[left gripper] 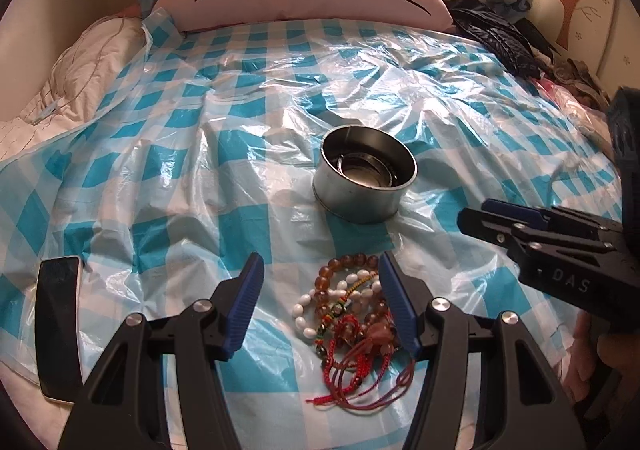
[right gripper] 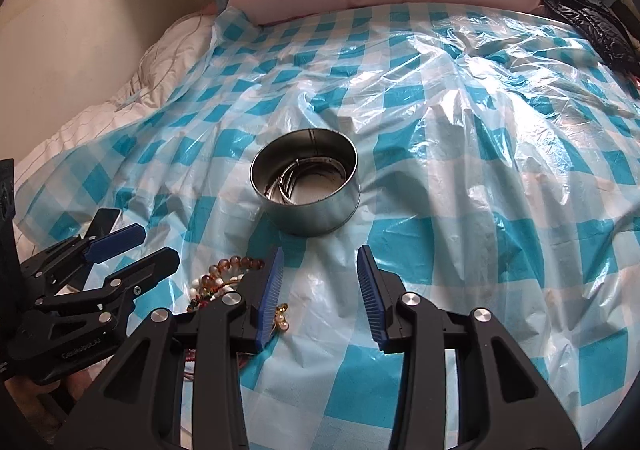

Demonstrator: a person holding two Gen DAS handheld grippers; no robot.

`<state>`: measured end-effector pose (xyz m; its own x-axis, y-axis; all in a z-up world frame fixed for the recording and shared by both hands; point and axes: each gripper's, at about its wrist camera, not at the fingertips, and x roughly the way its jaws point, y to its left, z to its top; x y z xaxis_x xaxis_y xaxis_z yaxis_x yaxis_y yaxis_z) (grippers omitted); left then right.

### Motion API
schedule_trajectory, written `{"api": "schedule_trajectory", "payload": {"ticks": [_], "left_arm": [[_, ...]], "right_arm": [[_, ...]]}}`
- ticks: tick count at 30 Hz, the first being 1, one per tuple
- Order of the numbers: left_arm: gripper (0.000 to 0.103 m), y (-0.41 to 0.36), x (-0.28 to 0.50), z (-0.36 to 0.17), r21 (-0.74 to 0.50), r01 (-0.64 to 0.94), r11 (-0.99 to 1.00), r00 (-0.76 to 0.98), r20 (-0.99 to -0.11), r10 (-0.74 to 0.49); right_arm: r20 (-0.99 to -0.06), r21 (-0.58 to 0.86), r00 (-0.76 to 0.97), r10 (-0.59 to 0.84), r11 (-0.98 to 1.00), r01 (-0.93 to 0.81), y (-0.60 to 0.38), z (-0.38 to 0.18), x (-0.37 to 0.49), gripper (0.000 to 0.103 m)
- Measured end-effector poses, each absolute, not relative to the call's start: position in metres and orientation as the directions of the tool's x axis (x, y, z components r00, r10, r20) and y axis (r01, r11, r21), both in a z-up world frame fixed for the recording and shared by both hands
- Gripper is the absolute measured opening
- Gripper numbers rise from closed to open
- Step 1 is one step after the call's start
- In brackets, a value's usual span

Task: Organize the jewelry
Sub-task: 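Move both tools back over the remaining jewelry pile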

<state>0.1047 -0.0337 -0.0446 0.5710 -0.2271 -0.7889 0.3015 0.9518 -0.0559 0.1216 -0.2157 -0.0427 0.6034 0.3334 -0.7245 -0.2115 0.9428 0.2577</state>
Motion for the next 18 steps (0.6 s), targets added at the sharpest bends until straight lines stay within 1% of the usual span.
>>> {"api": "schedule_trajectory", "payload": {"ticks": [5,9,11,14,17,18], "left_arm": [[0.058,-0.048,0.082,-0.055,0.024,0.429,0.903,0.492,-0.845,-0.211],[0.058,-0.048,0.079,-0.052,0.025,0.458,0.889,0.479,-0.849,-0.223],[0.058,-0.051,0.078,-0.056,0.035,0.485,0.874,0.462,-0.859,-0.222],[0.058,-0.053,0.079,-0.062,0.019,0.519,0.855,0.426,-0.872,-0.240],[0.058,-0.058,0.081,-0.067,0.036,0.558,0.829,0.408,-0.882,-0.237],[0.057,-0.059,0.082,-0.069,0.035,0.568,0.822,0.400,-0.885,-0.239]], "right_arm": [[-0.763,0.228,0.547,0.344,0.935,-0.271,-0.197,-0.056,0.122,0.036],[-0.782,0.198,0.519,0.345,0.927,-0.317,-0.182,-0.063,0.121,0.036],[-0.790,0.190,0.508,0.344,0.924,-0.330,-0.177,-0.067,0.122,0.036],[-0.803,0.176,0.493,0.336,0.923,-0.342,-0.172,-0.072,0.126,0.036],[-0.813,0.170,0.477,0.334,0.920,-0.353,-0.167,-0.076,0.129,0.036],[-0.815,0.168,0.474,0.334,0.919,-0.357,-0.166,-0.077,0.129,0.036]]}}
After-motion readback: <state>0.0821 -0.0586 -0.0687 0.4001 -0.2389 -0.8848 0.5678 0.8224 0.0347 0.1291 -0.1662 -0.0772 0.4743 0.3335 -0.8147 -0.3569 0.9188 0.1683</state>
